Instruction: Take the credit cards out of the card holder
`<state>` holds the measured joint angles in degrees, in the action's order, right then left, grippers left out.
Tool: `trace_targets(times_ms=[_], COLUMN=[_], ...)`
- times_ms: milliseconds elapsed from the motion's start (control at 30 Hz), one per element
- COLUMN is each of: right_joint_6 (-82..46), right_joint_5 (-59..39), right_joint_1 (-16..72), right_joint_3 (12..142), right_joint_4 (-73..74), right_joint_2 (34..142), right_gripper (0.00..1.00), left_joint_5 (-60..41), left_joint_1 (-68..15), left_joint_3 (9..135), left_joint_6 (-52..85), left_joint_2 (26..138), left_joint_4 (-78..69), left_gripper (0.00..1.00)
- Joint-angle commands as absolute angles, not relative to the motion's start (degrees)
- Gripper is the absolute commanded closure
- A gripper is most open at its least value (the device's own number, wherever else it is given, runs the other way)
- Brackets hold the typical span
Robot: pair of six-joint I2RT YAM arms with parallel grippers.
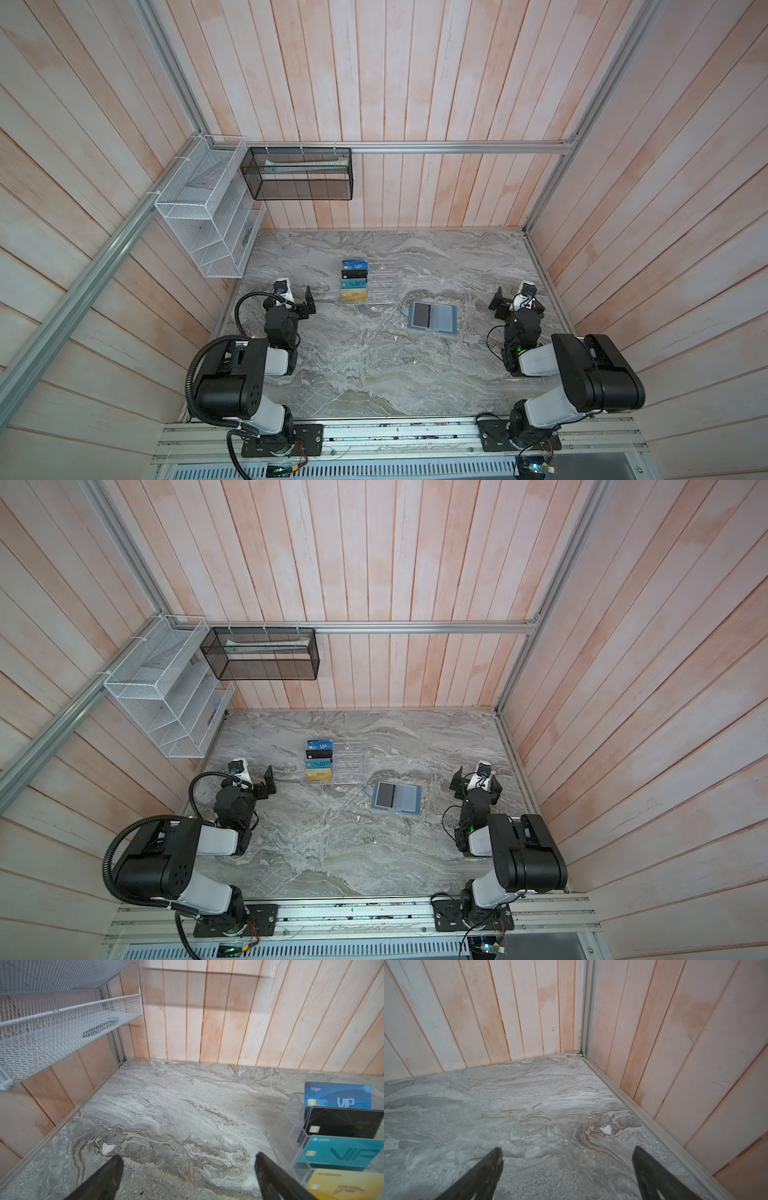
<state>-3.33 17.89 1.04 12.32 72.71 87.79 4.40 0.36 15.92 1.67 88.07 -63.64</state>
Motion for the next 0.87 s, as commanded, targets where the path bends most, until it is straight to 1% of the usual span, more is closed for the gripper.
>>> trace_targets(times_ms=[0,833], right_joint_6=[-4.1,-4.1], right_joint_5=[17.1,17.1], right_joint_1=[0.8,0.8], right_joint_3=[12.7,12.7], right_joint_4=[71.9,71.9], right_joint_2=[87.4,87.3], right_gripper=[0.02,0.02], left_joint_5=[3.5,3.5], left_joint_1=[0.5,0.5], left_joint_3=[16.3,16.4], left_joint_6=[1.7,1.7], left_joint_2=[88.3,88.4], left_joint_4=[-64.0,-63.8], left_gripper=[0.00,0.00])
